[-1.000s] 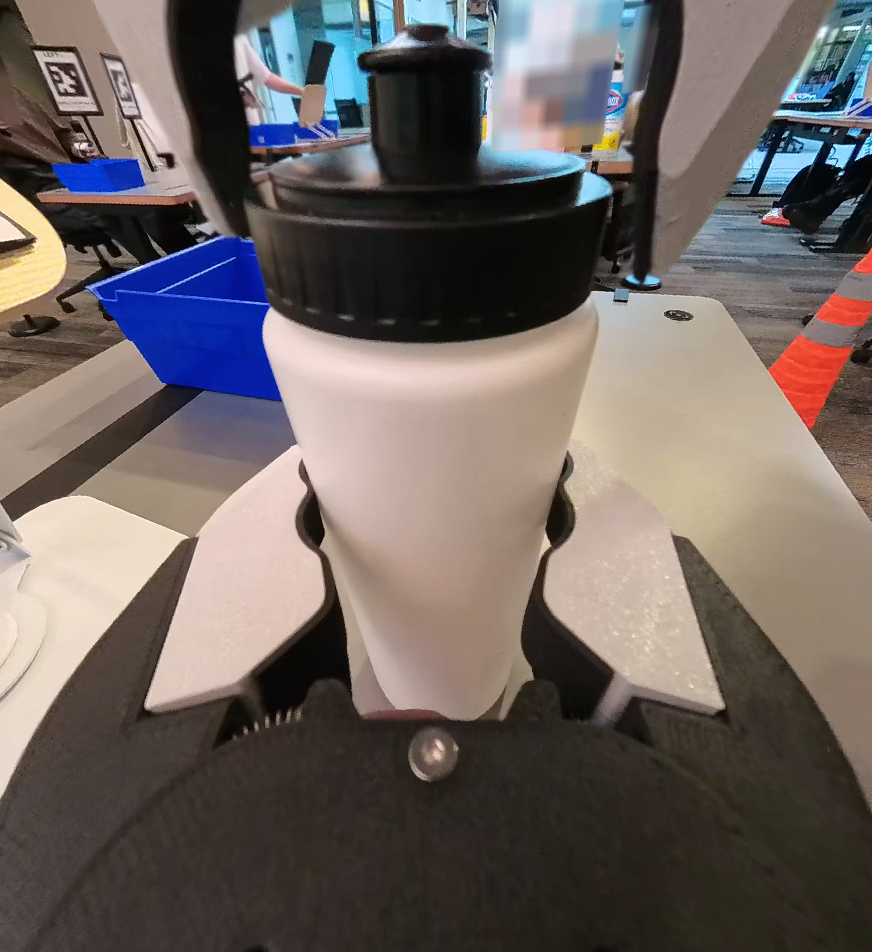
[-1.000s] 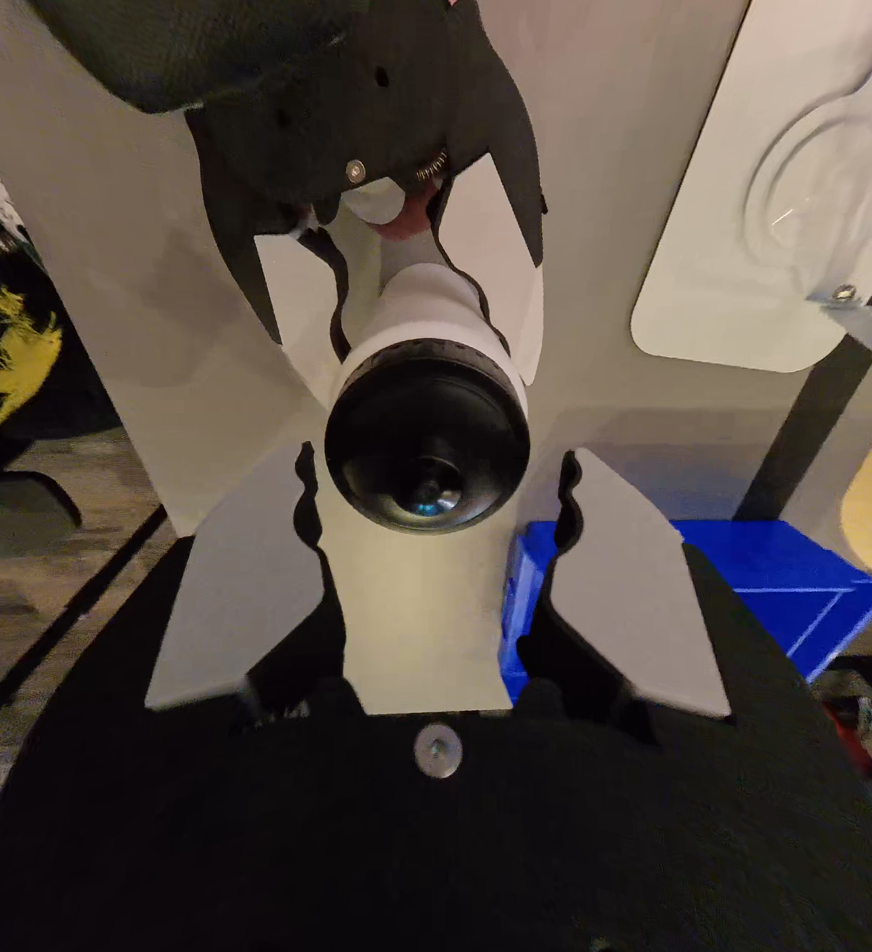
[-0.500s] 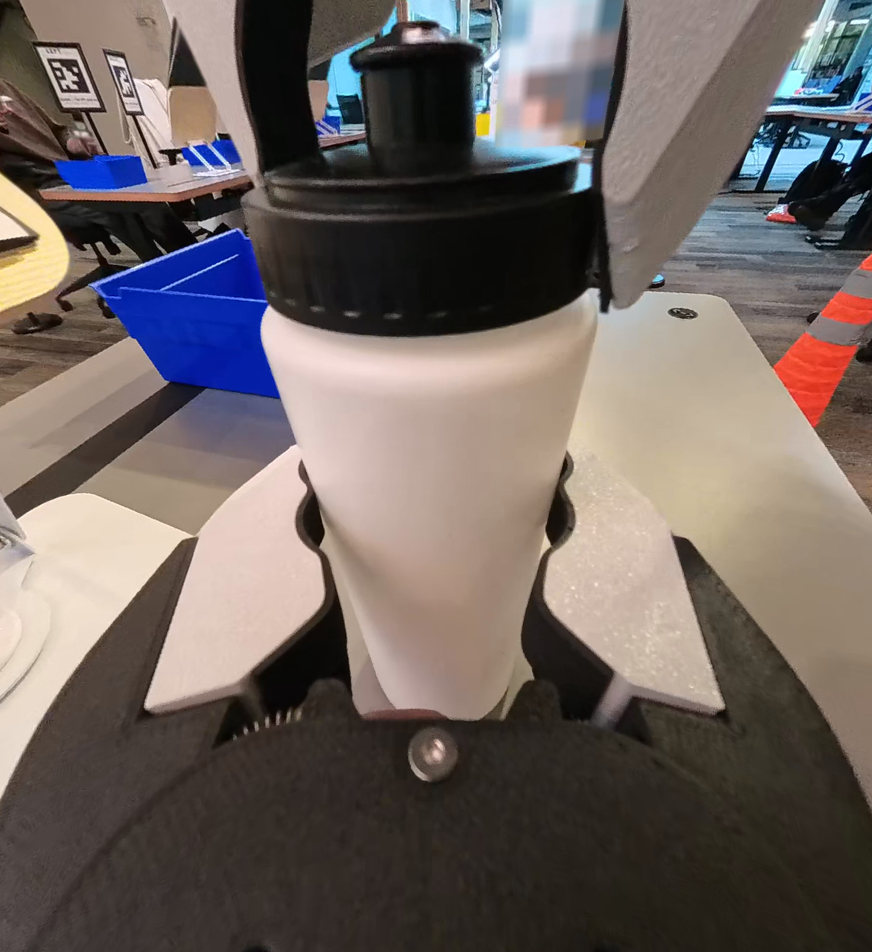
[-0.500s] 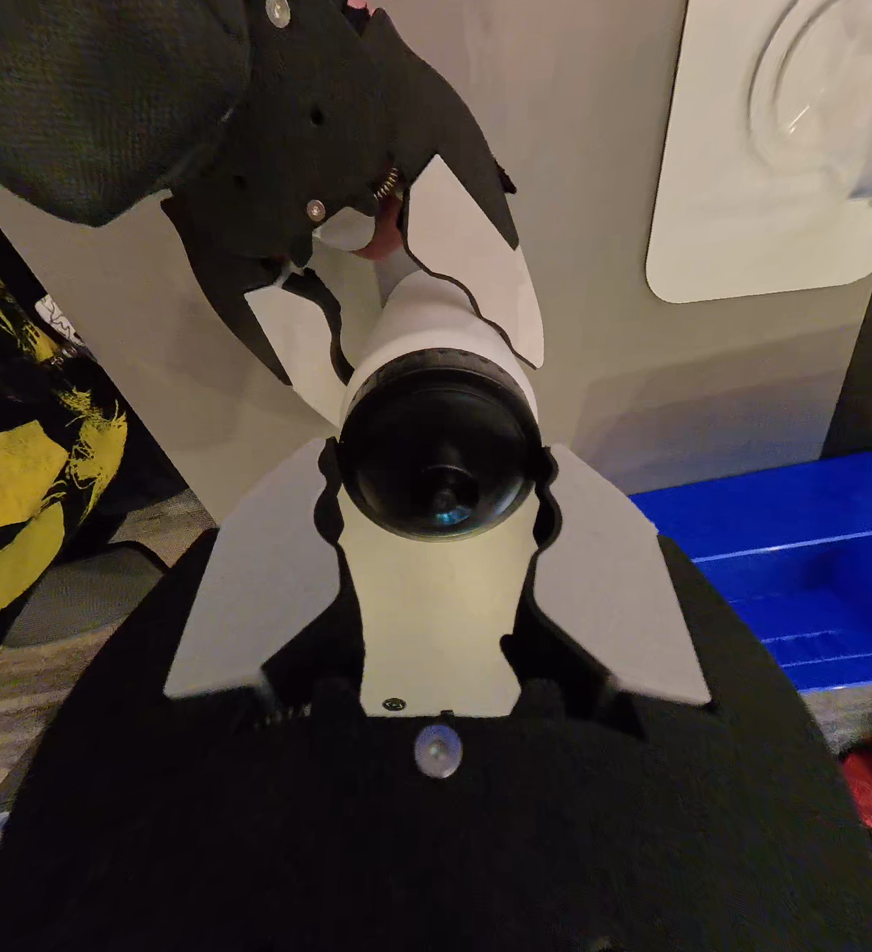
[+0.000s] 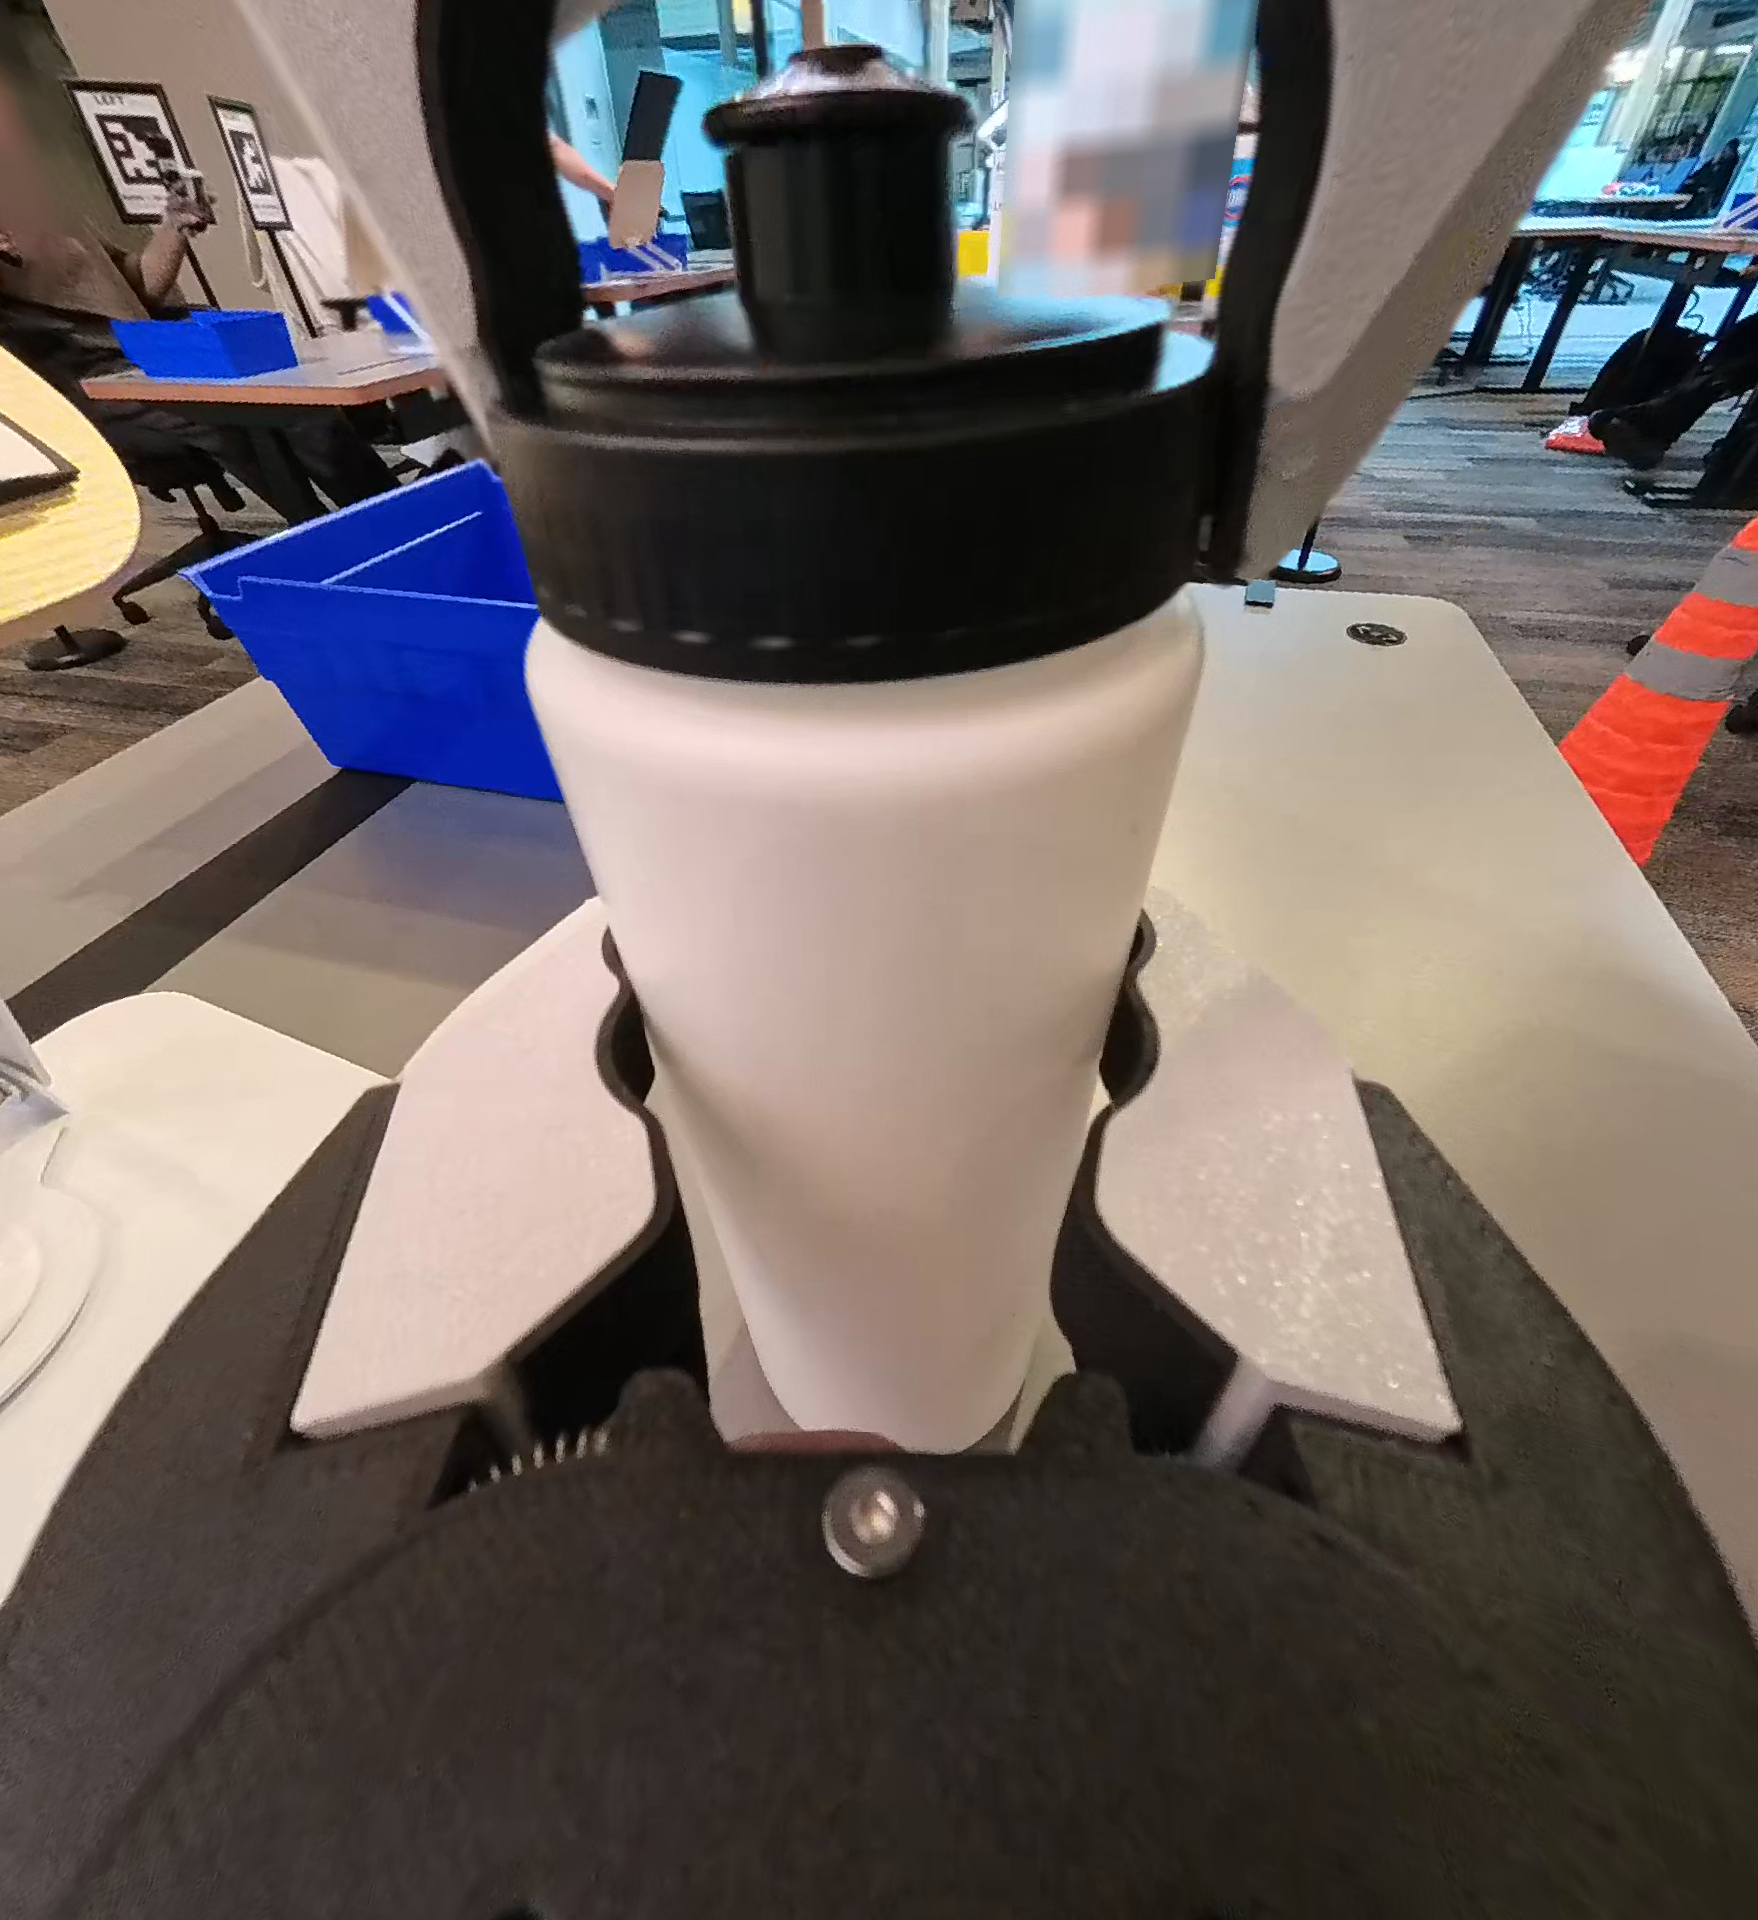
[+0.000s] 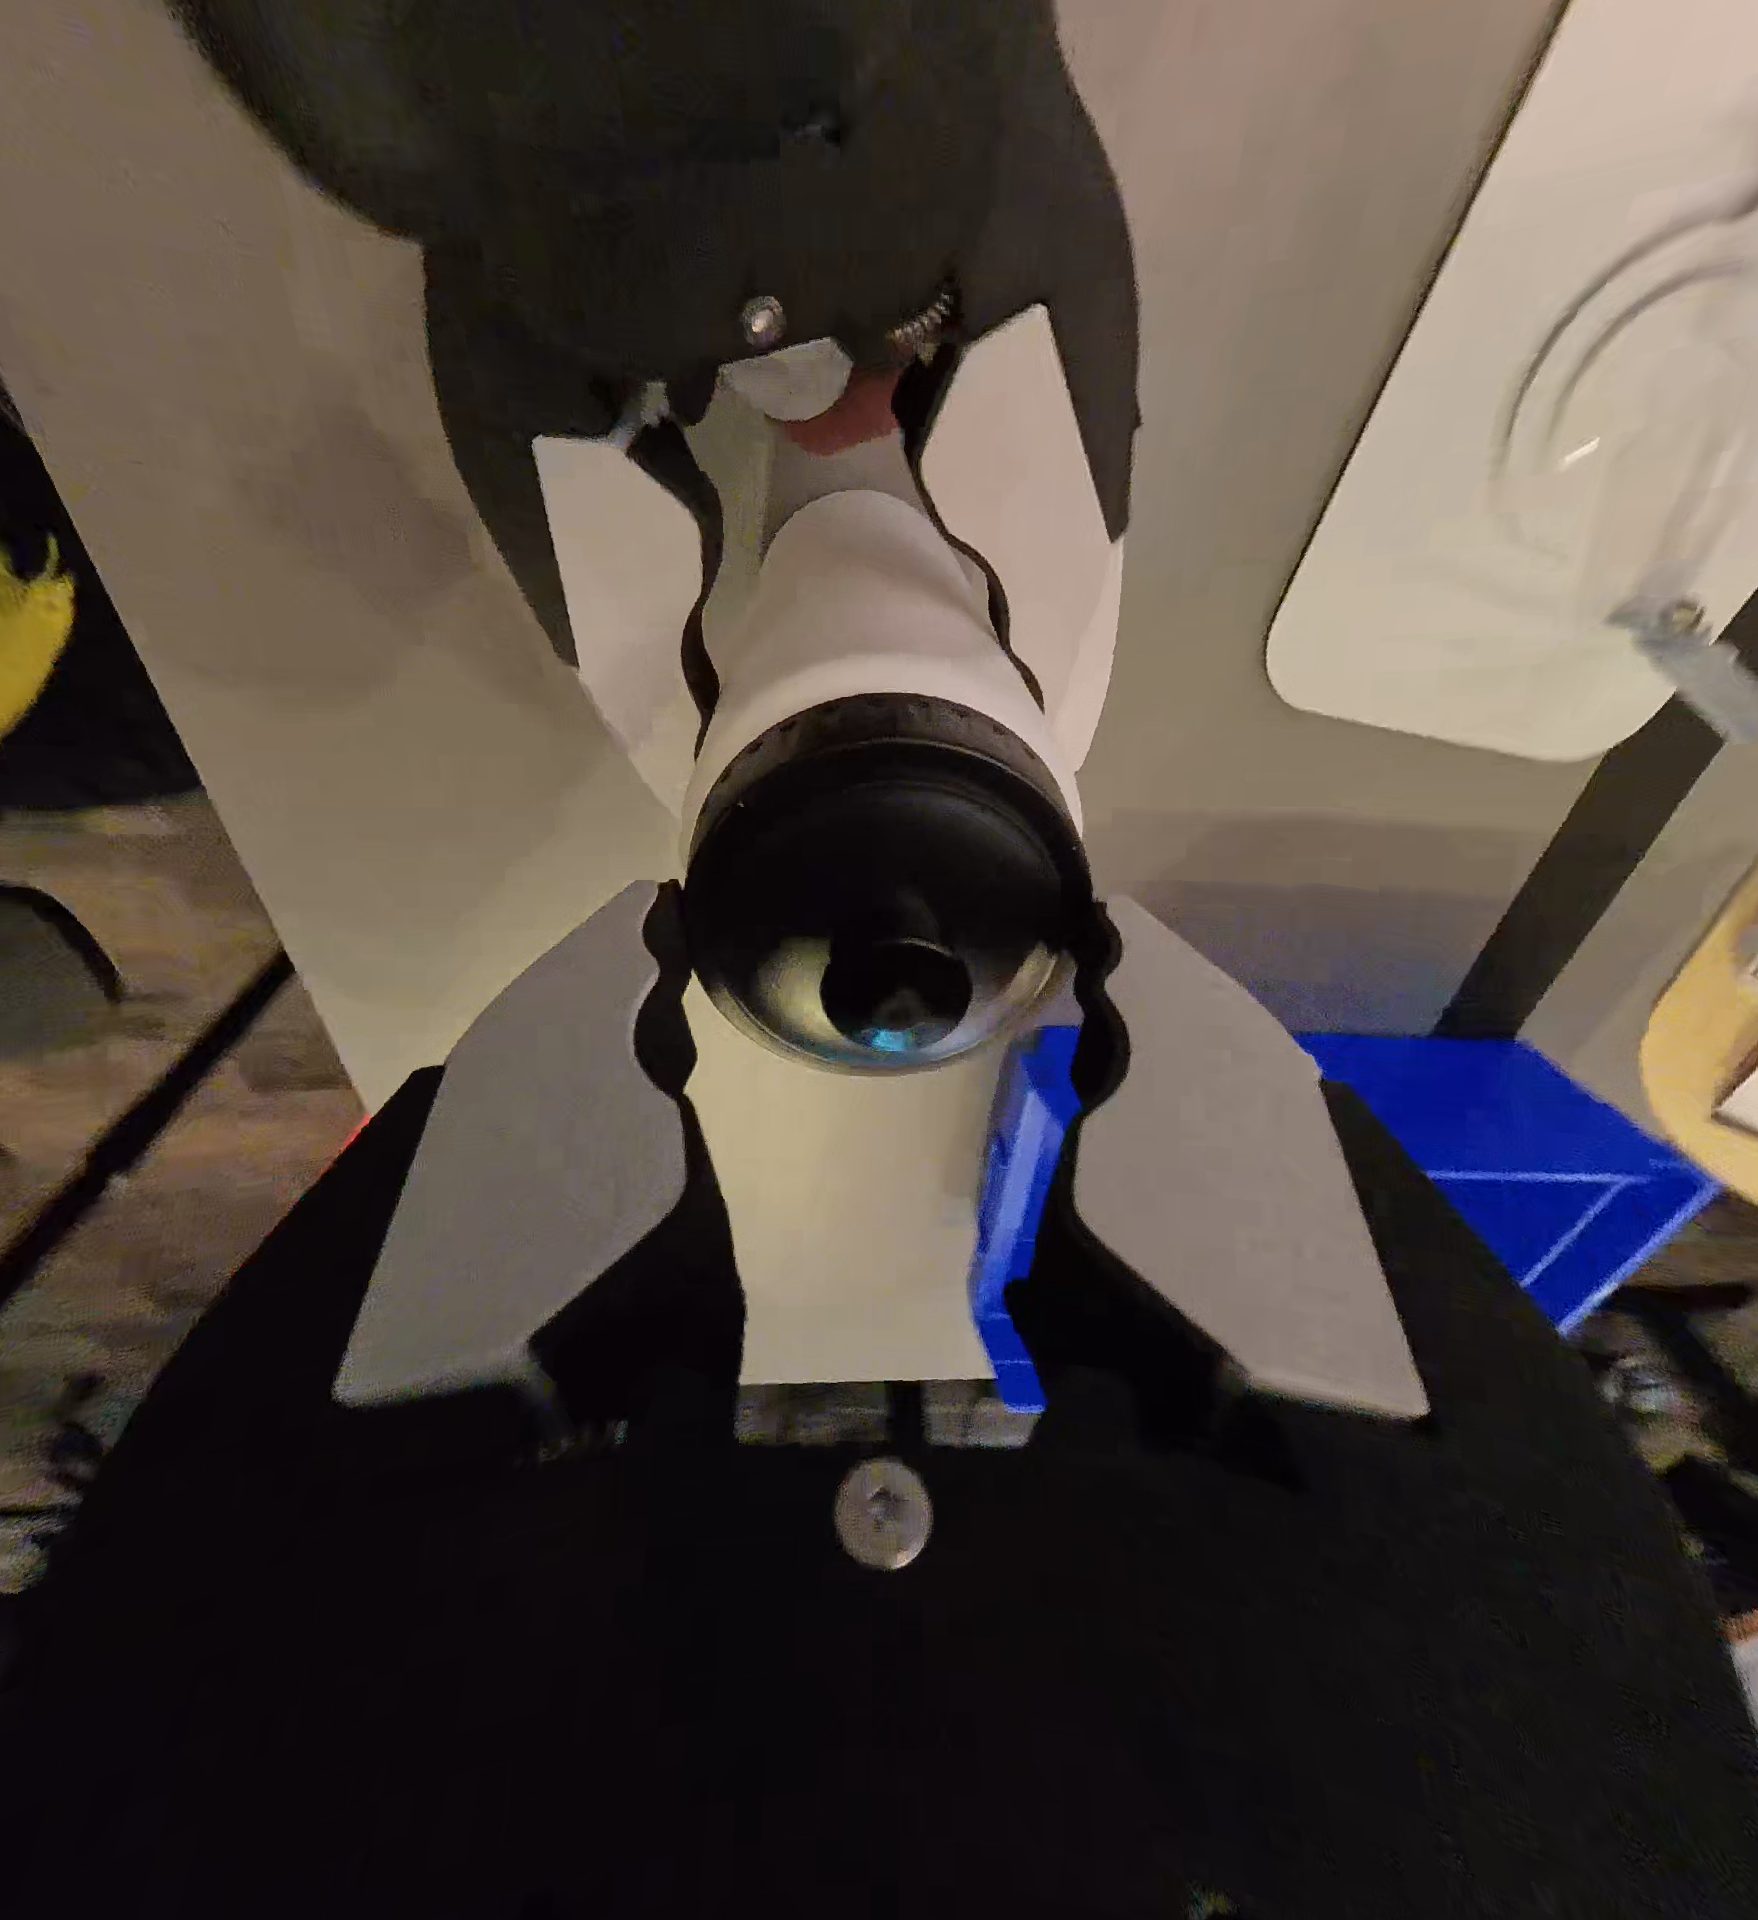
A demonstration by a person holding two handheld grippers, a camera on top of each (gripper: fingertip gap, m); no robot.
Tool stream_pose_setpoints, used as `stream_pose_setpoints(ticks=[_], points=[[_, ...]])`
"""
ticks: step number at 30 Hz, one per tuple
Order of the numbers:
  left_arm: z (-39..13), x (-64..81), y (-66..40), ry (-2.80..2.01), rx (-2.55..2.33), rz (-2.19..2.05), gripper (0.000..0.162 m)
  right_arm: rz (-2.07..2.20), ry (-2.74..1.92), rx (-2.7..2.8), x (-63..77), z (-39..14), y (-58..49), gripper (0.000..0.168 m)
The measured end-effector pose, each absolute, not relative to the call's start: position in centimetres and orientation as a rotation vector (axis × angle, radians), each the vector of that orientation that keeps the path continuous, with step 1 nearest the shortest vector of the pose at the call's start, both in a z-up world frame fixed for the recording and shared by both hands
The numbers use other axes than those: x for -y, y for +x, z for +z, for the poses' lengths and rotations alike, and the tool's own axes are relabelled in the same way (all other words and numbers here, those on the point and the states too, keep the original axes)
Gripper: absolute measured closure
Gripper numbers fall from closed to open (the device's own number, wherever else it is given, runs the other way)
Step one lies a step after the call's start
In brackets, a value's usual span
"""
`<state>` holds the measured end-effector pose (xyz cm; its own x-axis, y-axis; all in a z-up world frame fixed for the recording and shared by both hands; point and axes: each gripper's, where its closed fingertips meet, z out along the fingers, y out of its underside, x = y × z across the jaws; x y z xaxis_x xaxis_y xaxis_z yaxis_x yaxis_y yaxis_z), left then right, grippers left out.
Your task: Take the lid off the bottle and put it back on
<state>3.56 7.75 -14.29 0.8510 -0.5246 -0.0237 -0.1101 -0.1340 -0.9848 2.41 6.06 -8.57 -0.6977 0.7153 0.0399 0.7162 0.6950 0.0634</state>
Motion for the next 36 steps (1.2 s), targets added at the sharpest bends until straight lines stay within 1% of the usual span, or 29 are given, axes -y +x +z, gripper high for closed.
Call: stream_pose_setpoints(ticks=[2, 5, 7, 8, 9, 12, 14, 16, 18, 22, 25, 28, 29, 31, 32, 33, 34, 36], points=[[-14.2, -7.8, 3.4, -1.687, -0.485, -0.393, 0.076, -0.029, -1.508, 2.735, -5.9, -8.6, 2.2, 0.096], [-14.3, -7.7, 3.6, -1.686, -0.502, -0.380, 0.076, -0.001, -1.555, 2.674, -5.8, -8.7, 2.3, 0.096], [-14.3, -7.7, 3.7, -1.685, -0.507, -0.376, 0.076, -0.033, -1.401, 2.755, -5.9, -8.6, 2.5, 0.095], [-14.3, -7.7, 3.7, -1.685, -0.507, -0.378, 0.076, -0.021, -1.297, 2.780, -5.9, -8.4, 2.2, 0.086], [-14.3, -7.7, 3.7, -1.687, -0.508, -0.376, 0.076, -0.016, -1.199, 2.805, -5.8, -8.2, 1.9, 0.081], [-14.3, -7.7, 3.7, -1.685, -0.507, -0.378, 0.076, -0.067, -0.926, 2.900, -5.8, -7.8, 1.9, 0.088], [-14.3, -7.7, 3.7, -1.685, -0.507, -0.379, 0.076, -0.096, -0.847, 2.970, -5.8, -8.1, 2.1, 0.097], [-14.3, -7.7, 3.7, -1.685, -0.507, -0.379, 0.076, -0.094, -0.819, 3.011, -5.9, -8.3, 2.3, 0.097], [-14.3, -7.7, 3.7, -1.685, -0.504, -0.381, 0.076, -0.094, -0.894, 3.003, -5.8, -8.3, 2.3, 0.097], [-14.3, -7.8, 3.6, -1.686, -0.500, -0.388, 0.076, -0.026, -1.459, 2.800, -5.6, -8.3, 2.2, 0.096], [-14.3, -7.7, 3.6, -1.684, -0.503, -0.388, 0.076, 0.032, -1.574, 2.707, -5.4, -8.3, 2.2, 0.096], [-14.3, -7.6, 3.7, -1.685, -0.507, -0.380, 0.076, 0.091, -1.444, 2.799, -5.1, -8.0, 2.1, 0.095], [-14.3, -7.6, 3.7, -1.686, -0.507, -0.379, 0.076, 0.129, -1.371, 2.829, -4.9, -7.7, 2.0, 0.092], [-14.3, -7.6, 3.7, -1.687, -0.507, -0.379, 0.076, 0.042, -1.168, 2.885, -5.4, -7.8, 2.0, 0.084], [-14.3, -7.6, 3.7, -1.686, -0.507, -0.381, 0.076, -0.038, -1.056, 2.898, -6.1, -7.9, 2.0, 0.082], [-14.3, -7.7, 3.7, -1.686, -0.506, -0.382, 0.076, -0.097, -0.963, 2.930, -6.3, -8.1, 2.2, 0.086], [-14.3, -7.7, 3.7, -1.686, -0.505, -0.383, 0.076, -0.124, -0.901, 2.970, -6.3, -8.4, 2.5, 0.095], [-14.3, -7.7, 3.6, -1.684, -0.504, -0.384, 0.076, -0.137, -0.898, 2.977, -6.1, -8.5, 2.5, 0.095]])
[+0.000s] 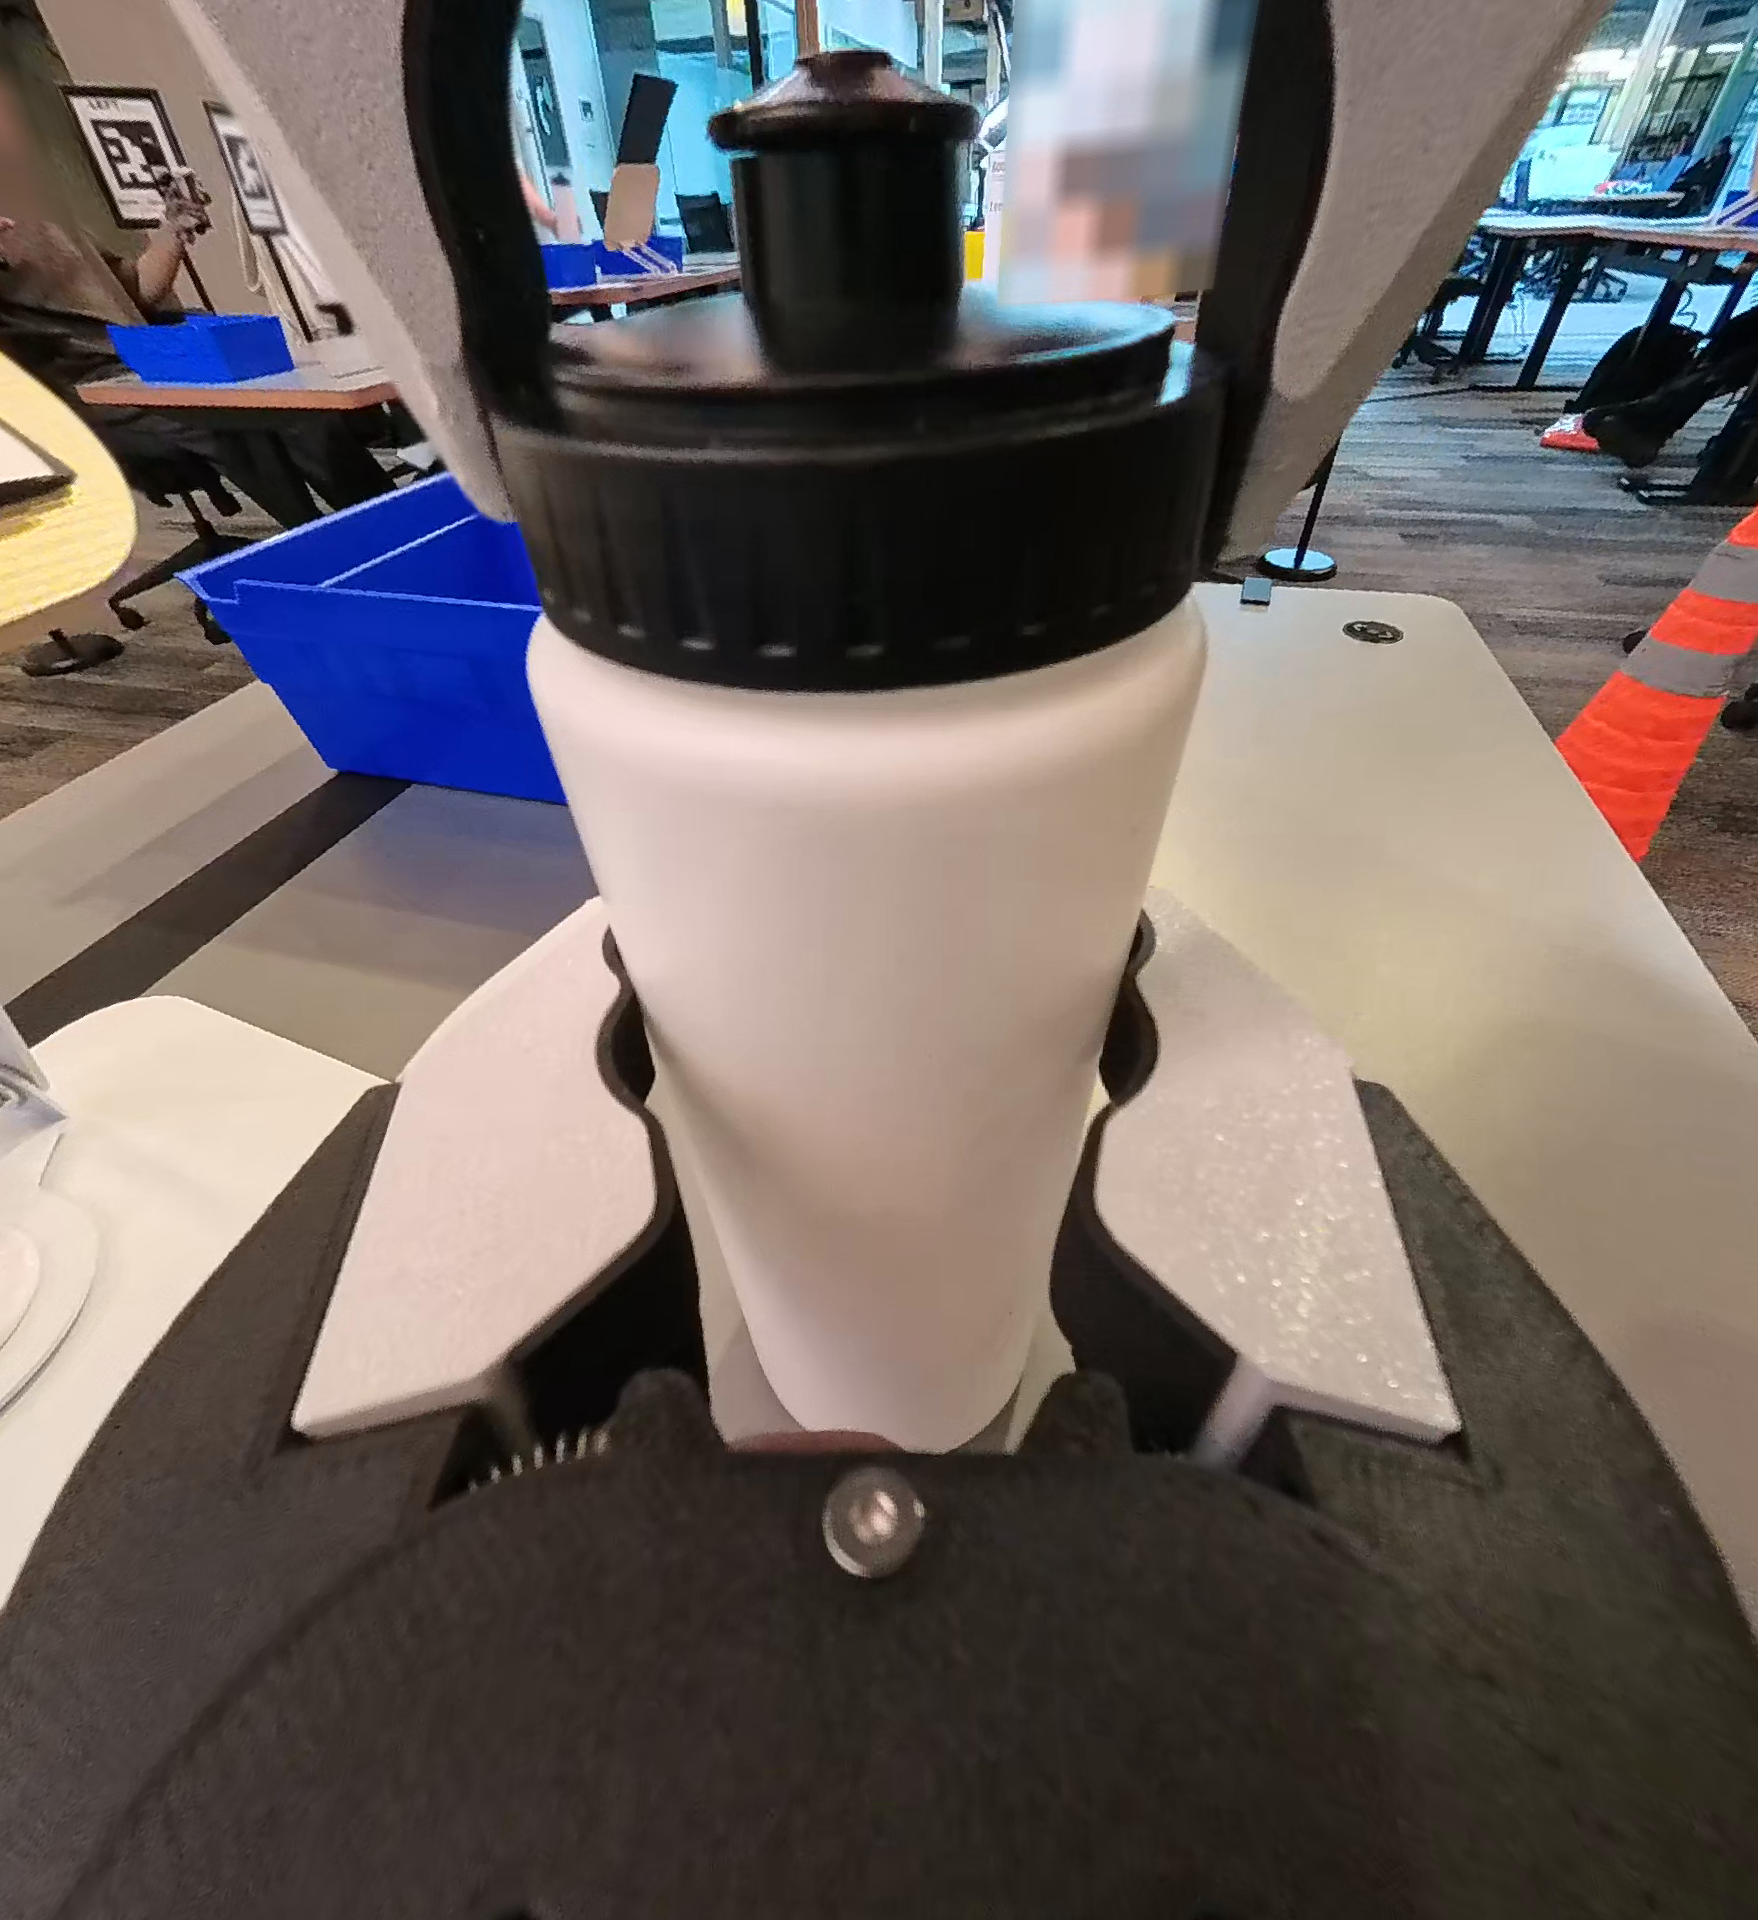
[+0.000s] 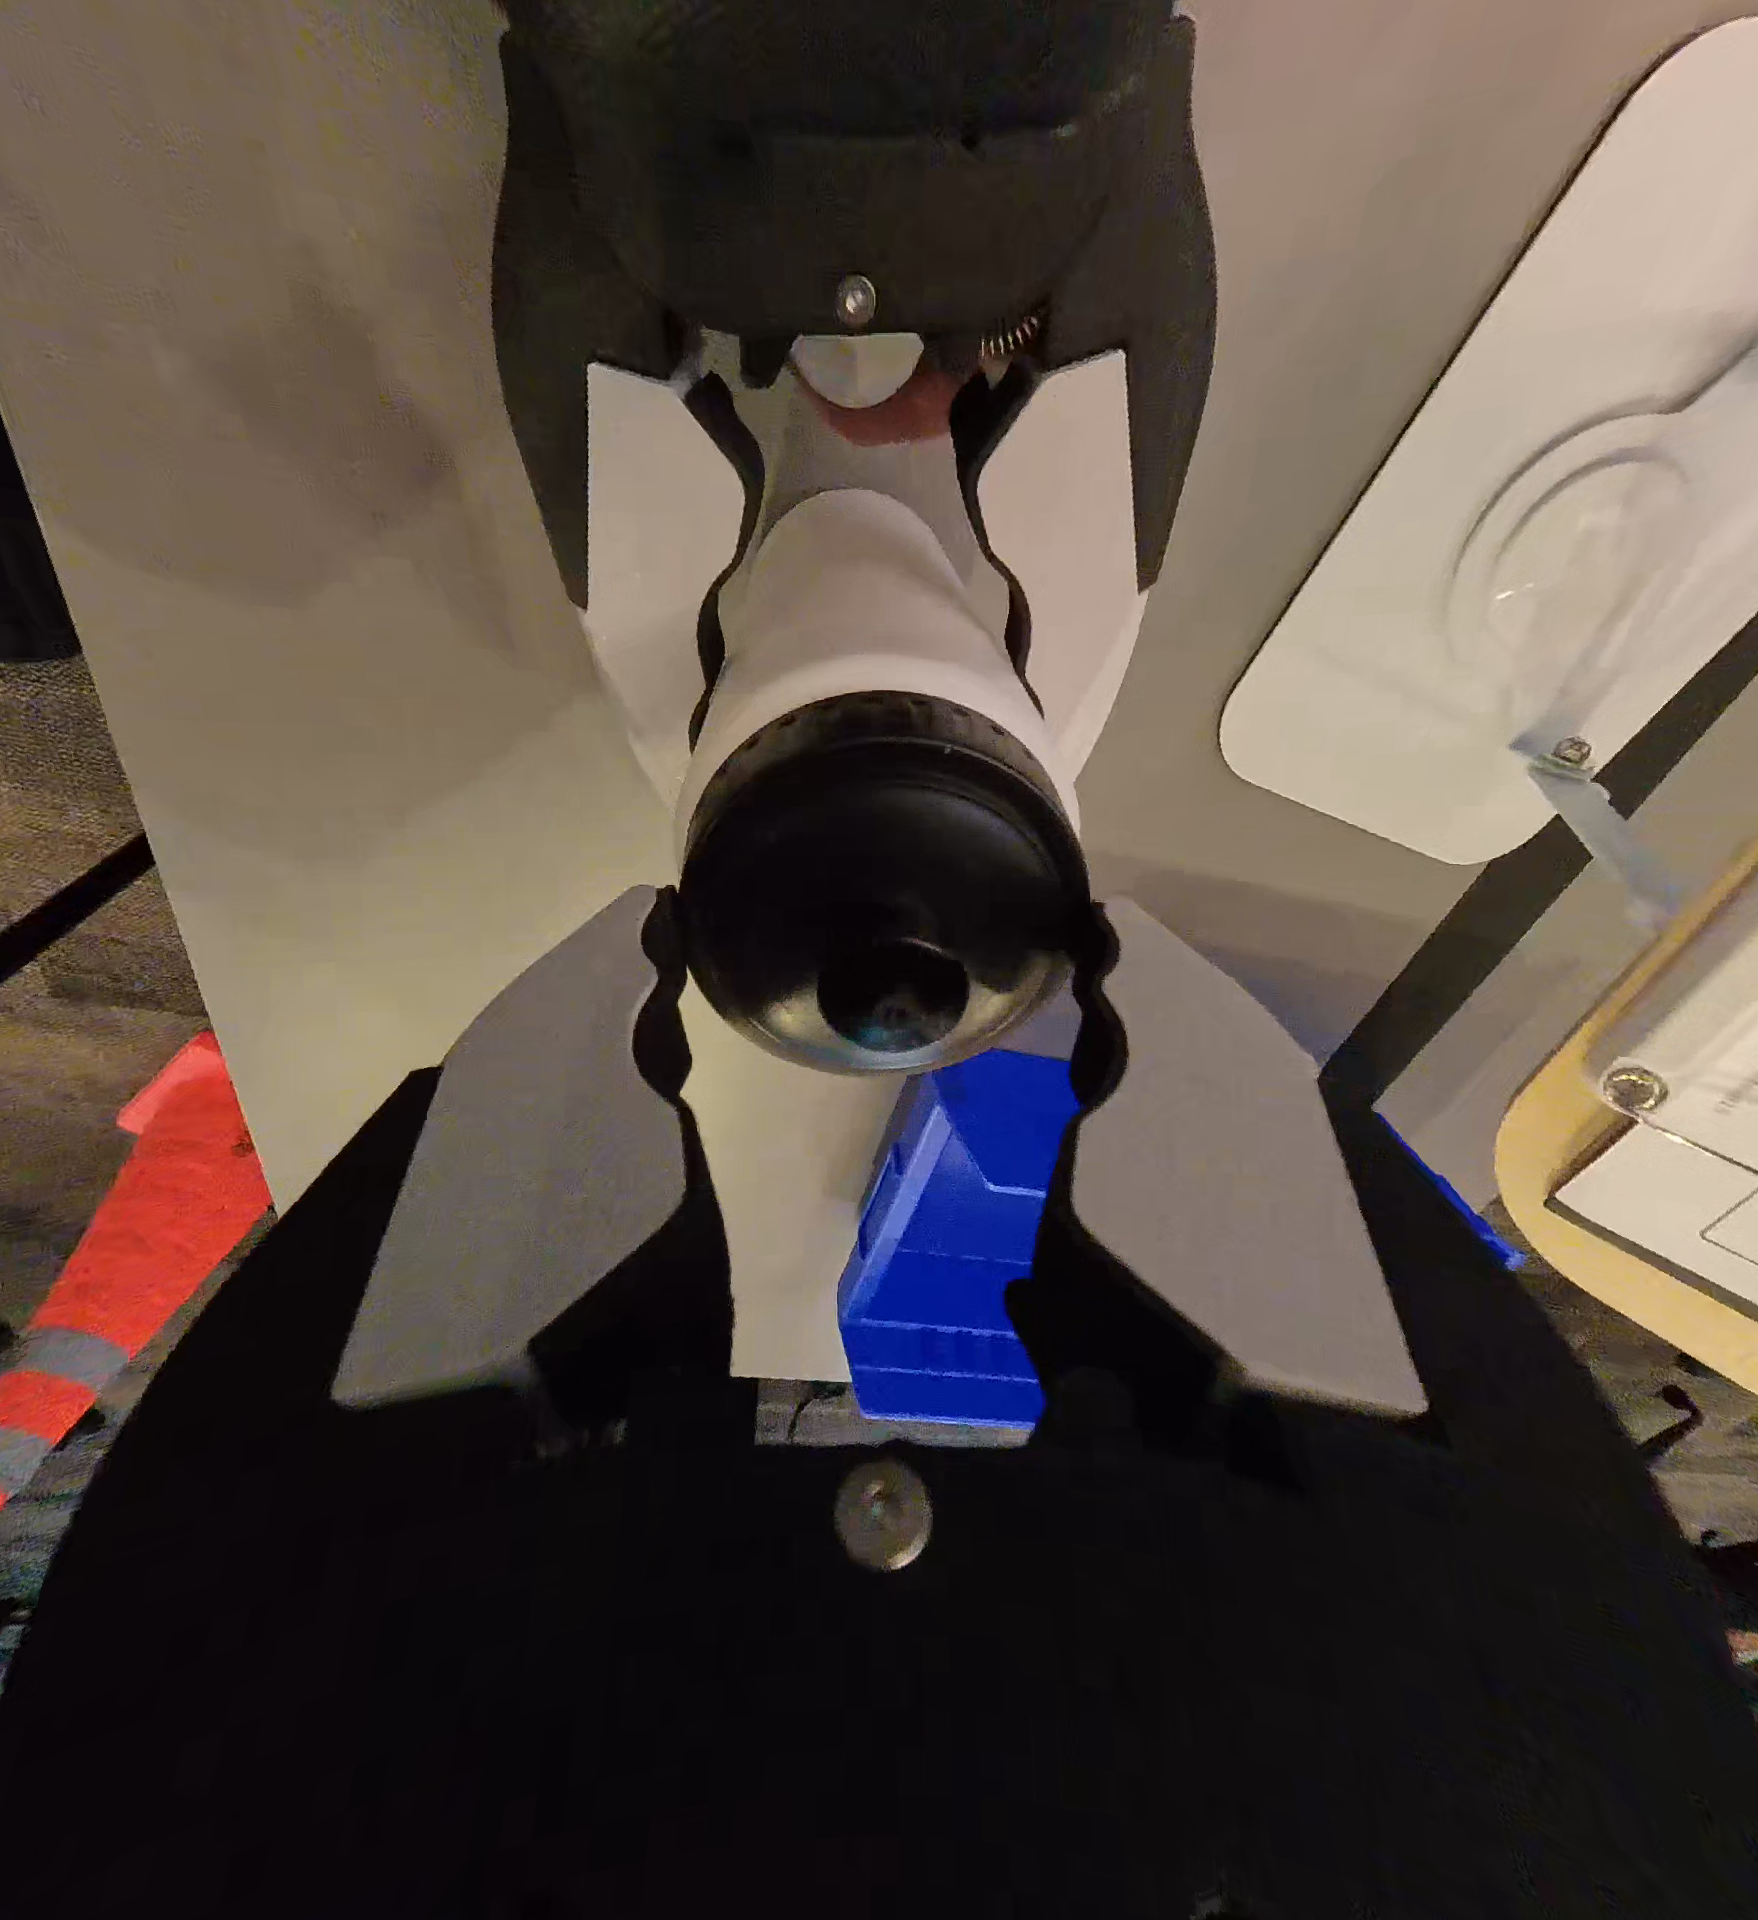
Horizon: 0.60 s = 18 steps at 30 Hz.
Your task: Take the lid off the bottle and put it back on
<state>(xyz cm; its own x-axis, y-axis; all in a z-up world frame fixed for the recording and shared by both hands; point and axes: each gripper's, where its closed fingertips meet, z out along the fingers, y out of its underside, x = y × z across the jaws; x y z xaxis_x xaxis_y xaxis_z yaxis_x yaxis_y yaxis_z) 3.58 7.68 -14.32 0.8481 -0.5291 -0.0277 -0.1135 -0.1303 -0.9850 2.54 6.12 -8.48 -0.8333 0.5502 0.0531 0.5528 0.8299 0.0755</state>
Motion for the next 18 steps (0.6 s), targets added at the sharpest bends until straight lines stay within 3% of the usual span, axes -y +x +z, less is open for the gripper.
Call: stream_pose_setpoints(ticks=[10, 14, 16, 18], points=[[-14.40, -7.75, 3.56, -1.693, -0.506, -0.384, 0.076, -0.032, -1.508, 2.708, -5.82, -8.55, 2.65, 0.095], [-14.43, -7.74, 3.76, -1.699, -0.513, -0.369, 0.076, -0.045, -1.404, 2.791, -5.84, -8.53, 2.89, 0.095], [-14.43, -7.63, 3.84, -1.694, -0.520, -0.373, 0.076, -0.055, -1.212, 2.882, -5.65, -8.51, 2.89, 0.083], [-14.42, -7.61, 3.85, -1.692, -0.521, -0.376, 0.076, -0.101, -1.005, 2.955, -5.51, -8.39, 3.12, 0.086]])
